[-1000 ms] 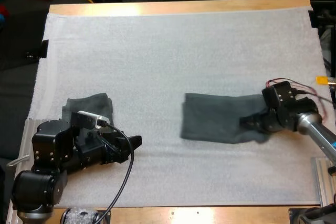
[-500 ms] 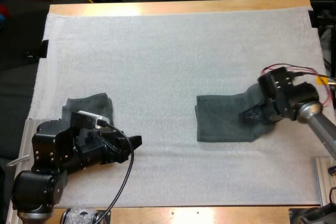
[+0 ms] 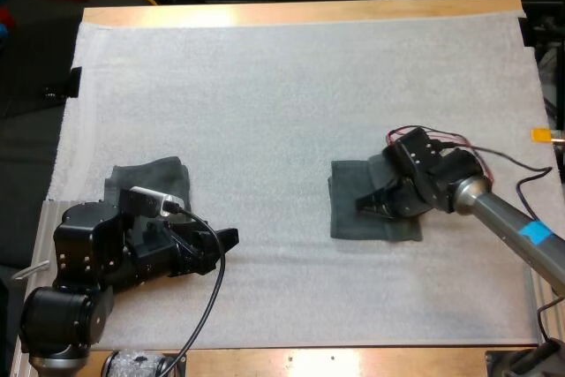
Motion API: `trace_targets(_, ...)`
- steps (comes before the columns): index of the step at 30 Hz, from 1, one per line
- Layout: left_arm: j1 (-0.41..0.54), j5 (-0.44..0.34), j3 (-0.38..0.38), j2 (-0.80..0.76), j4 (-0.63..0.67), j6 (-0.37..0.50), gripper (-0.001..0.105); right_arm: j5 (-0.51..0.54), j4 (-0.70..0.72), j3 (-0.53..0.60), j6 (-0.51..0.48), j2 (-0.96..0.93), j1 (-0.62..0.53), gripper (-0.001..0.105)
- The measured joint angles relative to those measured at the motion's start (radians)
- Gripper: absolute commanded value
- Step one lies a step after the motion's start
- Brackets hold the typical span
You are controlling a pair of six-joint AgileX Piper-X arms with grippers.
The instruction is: Pick towel from pile, fold and stack
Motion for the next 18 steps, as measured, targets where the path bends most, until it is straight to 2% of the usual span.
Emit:
trace_targets(14, 0.0, 0.0, 0.0, 0.0, 0.001, 0.0, 0.062, -0.015, -0.105, 0.0, 0.137, 0.105, 0.0, 0.003)
trace_targets(17, 0.0, 0.0, 0.0, 0.0, 0.001, 0.0, 0.062, -0.048, -0.103, 0.0, 0.137, 0.113, 0.0, 0.016)
trace_targets(18, 0.0, 0.0, 0.0, 0.0, 0.001, 0.0, 0.062, -0.062, -0.103, 0.0, 0.137, 0.113, 0.0, 0.026)
